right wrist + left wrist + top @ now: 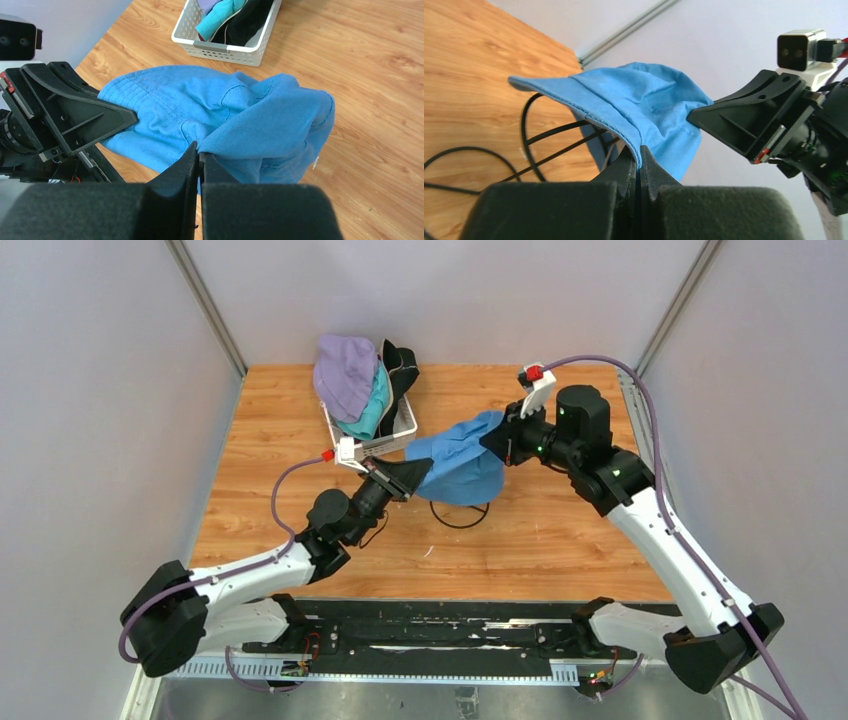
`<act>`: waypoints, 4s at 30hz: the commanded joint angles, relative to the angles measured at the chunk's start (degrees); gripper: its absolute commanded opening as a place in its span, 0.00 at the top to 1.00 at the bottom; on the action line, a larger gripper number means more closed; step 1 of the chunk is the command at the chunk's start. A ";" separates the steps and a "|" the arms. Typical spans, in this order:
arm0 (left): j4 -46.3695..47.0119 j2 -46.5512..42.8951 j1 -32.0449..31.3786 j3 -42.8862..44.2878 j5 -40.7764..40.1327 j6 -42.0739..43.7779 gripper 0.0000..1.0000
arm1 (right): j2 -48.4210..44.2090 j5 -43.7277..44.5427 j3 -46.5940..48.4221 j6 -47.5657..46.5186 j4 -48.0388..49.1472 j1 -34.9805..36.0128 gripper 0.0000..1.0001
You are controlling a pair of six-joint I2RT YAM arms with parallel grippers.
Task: Stack the hats
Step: Place the hat on the hat stand.
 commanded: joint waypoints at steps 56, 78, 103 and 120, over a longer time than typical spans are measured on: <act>33.33 34.60 15.36 -4.08 14.83 -8.19 0.46 | -4.16 25.85 -16.00 0.34 2.88 -7.05 0.18; 38.35 40.93 18.48 -4.71 20.94 -12.53 0.52 | -9.79 21.79 -25.68 3.36 2.71 -8.61 0.18; 31.73 29.35 22.22 -14.80 16.45 -6.85 0.48 | -12.22 -4.53 -17.23 5.51 15.95 -8.52 0.18; -24.23 -16.20 22.54 -0.82 5.17 14.37 0.41 | -4.11 -27.43 -19.94 16.48 34.34 -0.98 0.18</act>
